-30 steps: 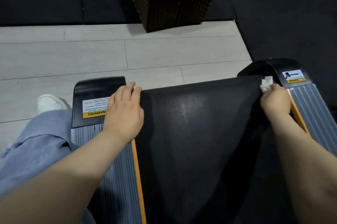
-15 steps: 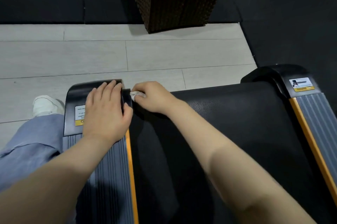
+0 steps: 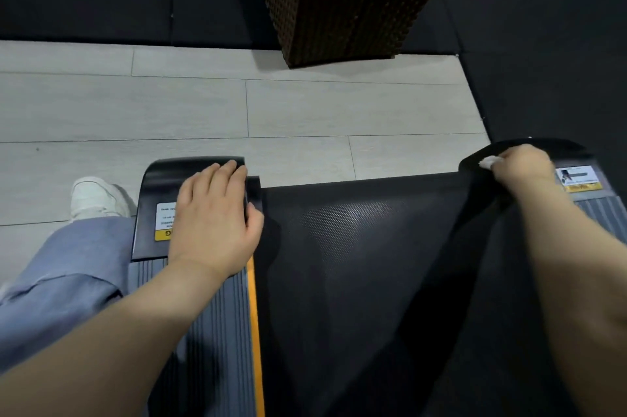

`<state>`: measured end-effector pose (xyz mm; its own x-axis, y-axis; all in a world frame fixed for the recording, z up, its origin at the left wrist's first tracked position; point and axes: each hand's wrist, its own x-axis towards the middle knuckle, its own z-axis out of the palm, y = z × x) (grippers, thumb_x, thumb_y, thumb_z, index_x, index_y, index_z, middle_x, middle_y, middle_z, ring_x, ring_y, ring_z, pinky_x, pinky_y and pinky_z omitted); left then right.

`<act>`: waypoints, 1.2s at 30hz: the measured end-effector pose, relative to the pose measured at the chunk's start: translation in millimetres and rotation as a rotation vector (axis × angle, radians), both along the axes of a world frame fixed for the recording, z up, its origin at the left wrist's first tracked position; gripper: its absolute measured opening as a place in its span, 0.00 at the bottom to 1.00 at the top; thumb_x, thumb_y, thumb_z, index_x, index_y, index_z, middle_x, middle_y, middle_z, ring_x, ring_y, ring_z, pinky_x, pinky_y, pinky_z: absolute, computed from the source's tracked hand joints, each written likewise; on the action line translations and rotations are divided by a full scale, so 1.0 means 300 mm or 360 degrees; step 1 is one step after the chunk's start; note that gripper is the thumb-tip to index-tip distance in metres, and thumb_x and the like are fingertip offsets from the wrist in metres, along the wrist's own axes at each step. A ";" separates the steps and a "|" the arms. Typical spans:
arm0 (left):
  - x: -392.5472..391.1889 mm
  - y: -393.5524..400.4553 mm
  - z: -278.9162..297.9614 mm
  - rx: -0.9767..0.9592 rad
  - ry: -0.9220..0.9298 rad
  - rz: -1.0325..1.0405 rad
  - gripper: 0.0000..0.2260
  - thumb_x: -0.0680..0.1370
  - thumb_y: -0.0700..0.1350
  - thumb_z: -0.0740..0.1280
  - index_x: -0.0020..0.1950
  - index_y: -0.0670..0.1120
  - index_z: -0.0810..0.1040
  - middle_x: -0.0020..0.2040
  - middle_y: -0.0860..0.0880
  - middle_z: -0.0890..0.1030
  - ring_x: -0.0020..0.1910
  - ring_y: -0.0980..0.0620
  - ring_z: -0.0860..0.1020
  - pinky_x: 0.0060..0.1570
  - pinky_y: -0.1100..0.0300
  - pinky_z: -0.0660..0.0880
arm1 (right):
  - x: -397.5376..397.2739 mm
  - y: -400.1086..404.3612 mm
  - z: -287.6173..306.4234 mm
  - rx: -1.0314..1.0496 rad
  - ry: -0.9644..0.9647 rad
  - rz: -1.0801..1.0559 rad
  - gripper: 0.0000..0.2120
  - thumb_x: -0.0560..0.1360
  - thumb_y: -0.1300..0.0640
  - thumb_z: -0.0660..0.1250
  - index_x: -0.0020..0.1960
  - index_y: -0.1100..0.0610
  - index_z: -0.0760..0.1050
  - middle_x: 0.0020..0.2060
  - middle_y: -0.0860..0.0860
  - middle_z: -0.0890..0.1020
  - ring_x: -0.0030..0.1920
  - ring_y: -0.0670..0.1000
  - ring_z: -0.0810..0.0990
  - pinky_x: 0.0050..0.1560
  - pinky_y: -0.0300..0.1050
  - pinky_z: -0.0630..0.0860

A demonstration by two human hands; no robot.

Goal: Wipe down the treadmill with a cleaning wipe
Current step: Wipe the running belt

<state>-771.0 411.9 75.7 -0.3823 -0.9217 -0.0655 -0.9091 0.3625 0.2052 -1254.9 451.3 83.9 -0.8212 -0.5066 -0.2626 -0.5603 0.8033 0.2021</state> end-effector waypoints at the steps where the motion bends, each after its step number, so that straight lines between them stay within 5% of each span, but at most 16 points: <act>1: 0.001 0.001 0.000 -0.0002 0.0002 0.0006 0.27 0.76 0.51 0.54 0.72 0.41 0.72 0.71 0.42 0.73 0.71 0.42 0.68 0.72 0.45 0.62 | 0.040 -0.032 -0.016 0.0066 -0.0012 0.0018 0.20 0.74 0.46 0.69 0.56 0.61 0.81 0.56 0.62 0.81 0.59 0.64 0.78 0.56 0.51 0.75; 5: 0.005 0.000 -0.004 -0.0001 0.0000 0.0023 0.27 0.76 0.51 0.54 0.71 0.41 0.72 0.71 0.43 0.73 0.71 0.43 0.69 0.72 0.45 0.62 | 0.367 -0.188 -0.090 0.0322 -0.0382 0.0249 0.23 0.74 0.46 0.69 0.61 0.61 0.79 0.62 0.59 0.79 0.62 0.60 0.77 0.59 0.47 0.73; 8: 0.003 -0.004 -0.004 0.0001 -0.0005 0.0031 0.27 0.75 0.51 0.54 0.71 0.42 0.73 0.71 0.43 0.73 0.71 0.43 0.69 0.71 0.46 0.63 | 0.680 -0.290 -0.146 0.0358 -0.0731 0.0543 0.15 0.76 0.51 0.66 0.56 0.61 0.80 0.58 0.59 0.80 0.57 0.59 0.78 0.54 0.44 0.73; 10: 0.003 -0.005 -0.004 -0.0003 -0.0006 0.0031 0.26 0.75 0.51 0.55 0.70 0.42 0.73 0.70 0.43 0.74 0.70 0.43 0.69 0.71 0.46 0.63 | 0.880 -0.332 -0.144 0.0291 -0.1033 0.0702 0.09 0.77 0.55 0.63 0.49 0.58 0.80 0.51 0.56 0.81 0.51 0.56 0.78 0.49 0.42 0.71; 16: 0.003 -0.007 -0.004 -0.0017 0.0009 0.0040 0.26 0.75 0.50 0.55 0.70 0.41 0.73 0.69 0.43 0.74 0.69 0.43 0.70 0.69 0.46 0.63 | 1.025 -0.326 -0.087 -0.0022 -0.1724 0.0764 0.11 0.77 0.54 0.66 0.57 0.50 0.83 0.52 0.47 0.84 0.54 0.48 0.80 0.59 0.43 0.75; 21: 0.007 -0.009 -0.012 0.0000 0.0027 0.0031 0.27 0.75 0.51 0.55 0.70 0.42 0.73 0.70 0.43 0.74 0.69 0.43 0.70 0.70 0.46 0.62 | 0.690 -0.282 -0.066 0.0223 -0.1047 0.0780 0.10 0.77 0.54 0.66 0.52 0.57 0.83 0.50 0.53 0.83 0.55 0.53 0.79 0.56 0.43 0.72; 28: 0.009 -0.008 -0.007 0.0010 0.0051 0.0031 0.26 0.75 0.51 0.55 0.70 0.41 0.73 0.69 0.43 0.74 0.69 0.42 0.69 0.69 0.45 0.62 | 0.291 0.054 0.016 -0.0434 -0.0329 0.0246 0.17 0.76 0.64 0.59 0.58 0.53 0.81 0.53 0.59 0.83 0.55 0.63 0.78 0.48 0.47 0.73; 33: 0.005 -0.009 -0.001 0.0032 0.0060 0.0008 0.27 0.75 0.52 0.54 0.70 0.41 0.72 0.70 0.42 0.73 0.69 0.42 0.69 0.69 0.45 0.62 | 0.428 0.197 -0.046 -0.0967 -0.0060 -0.0111 0.20 0.76 0.67 0.56 0.62 0.55 0.78 0.51 0.64 0.81 0.57 0.67 0.77 0.60 0.52 0.72; 36: 0.005 -0.007 0.000 0.0036 0.0084 -0.0009 0.25 0.77 0.51 0.55 0.71 0.41 0.71 0.70 0.43 0.72 0.70 0.42 0.68 0.70 0.45 0.62 | 0.649 0.186 -0.087 -0.1261 -0.0091 0.0075 0.16 0.75 0.70 0.59 0.57 0.59 0.80 0.49 0.61 0.83 0.51 0.64 0.78 0.65 0.56 0.72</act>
